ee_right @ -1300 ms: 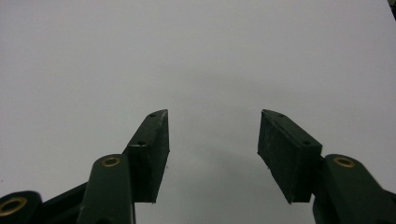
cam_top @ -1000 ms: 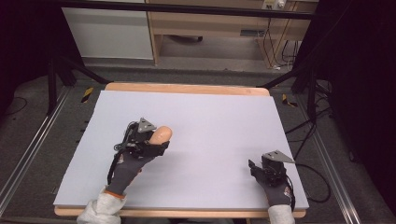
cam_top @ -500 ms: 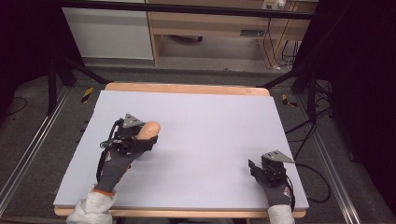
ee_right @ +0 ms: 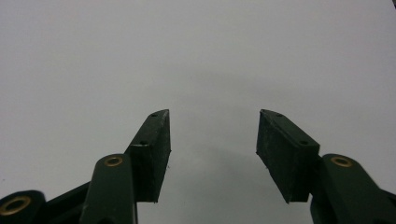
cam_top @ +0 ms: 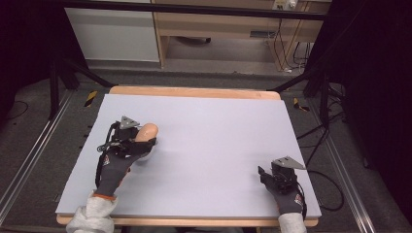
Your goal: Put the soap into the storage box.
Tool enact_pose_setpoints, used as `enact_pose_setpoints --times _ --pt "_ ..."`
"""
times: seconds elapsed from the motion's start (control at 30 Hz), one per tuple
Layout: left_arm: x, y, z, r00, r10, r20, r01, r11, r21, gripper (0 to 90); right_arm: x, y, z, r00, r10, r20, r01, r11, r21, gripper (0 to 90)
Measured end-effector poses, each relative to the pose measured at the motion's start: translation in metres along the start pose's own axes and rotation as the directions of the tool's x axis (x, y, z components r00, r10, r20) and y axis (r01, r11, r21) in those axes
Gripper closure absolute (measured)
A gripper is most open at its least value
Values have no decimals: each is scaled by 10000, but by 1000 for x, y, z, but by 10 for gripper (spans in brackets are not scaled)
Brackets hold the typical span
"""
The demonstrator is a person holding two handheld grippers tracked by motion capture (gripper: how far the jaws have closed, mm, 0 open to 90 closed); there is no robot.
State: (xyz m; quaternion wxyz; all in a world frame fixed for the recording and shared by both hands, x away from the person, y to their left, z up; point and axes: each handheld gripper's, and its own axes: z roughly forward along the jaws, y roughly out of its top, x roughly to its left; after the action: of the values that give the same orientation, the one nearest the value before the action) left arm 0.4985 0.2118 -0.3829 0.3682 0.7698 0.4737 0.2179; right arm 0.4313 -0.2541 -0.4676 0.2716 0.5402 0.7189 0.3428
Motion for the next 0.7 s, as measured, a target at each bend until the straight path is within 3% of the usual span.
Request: enact_pose_setpoints --times 0.7 --pt "18 -7 16 9978 -443 -499 458 9986 279 318 0 0 1 10000 -60 -20 60 10000 28 446"
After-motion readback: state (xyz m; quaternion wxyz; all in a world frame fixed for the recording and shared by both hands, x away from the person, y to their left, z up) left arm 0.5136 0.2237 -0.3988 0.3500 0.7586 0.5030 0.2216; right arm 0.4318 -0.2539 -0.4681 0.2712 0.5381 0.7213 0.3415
